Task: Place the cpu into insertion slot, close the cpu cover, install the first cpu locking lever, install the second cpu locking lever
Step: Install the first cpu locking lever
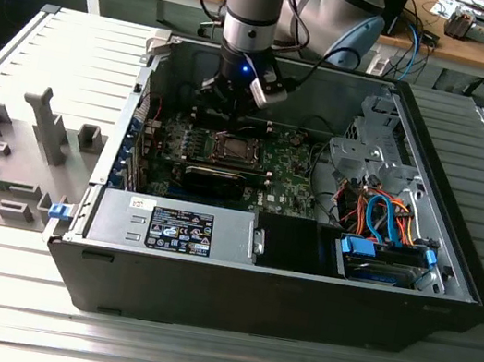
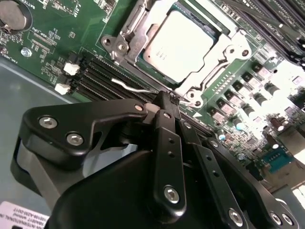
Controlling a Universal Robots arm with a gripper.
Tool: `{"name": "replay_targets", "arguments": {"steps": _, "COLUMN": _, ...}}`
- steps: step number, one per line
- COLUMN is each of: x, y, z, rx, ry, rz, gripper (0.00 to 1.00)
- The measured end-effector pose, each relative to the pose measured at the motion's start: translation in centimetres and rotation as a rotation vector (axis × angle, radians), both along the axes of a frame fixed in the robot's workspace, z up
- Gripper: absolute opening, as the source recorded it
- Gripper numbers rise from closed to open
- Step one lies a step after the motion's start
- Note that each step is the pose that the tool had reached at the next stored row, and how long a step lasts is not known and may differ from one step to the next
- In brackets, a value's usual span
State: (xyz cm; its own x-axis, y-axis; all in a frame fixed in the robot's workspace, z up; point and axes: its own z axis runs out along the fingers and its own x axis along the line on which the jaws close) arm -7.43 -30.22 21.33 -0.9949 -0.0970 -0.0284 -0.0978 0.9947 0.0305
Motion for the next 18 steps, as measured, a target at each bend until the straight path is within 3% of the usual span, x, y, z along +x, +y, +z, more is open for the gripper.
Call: {"name": "replay_targets", "arguments": {"steps": 18, "x": 1.59, "y": 0.0, "z": -1.15, "rx": -0.0003, "ry": 0.0003, "rz": 0.0, "gripper": 0.11}}
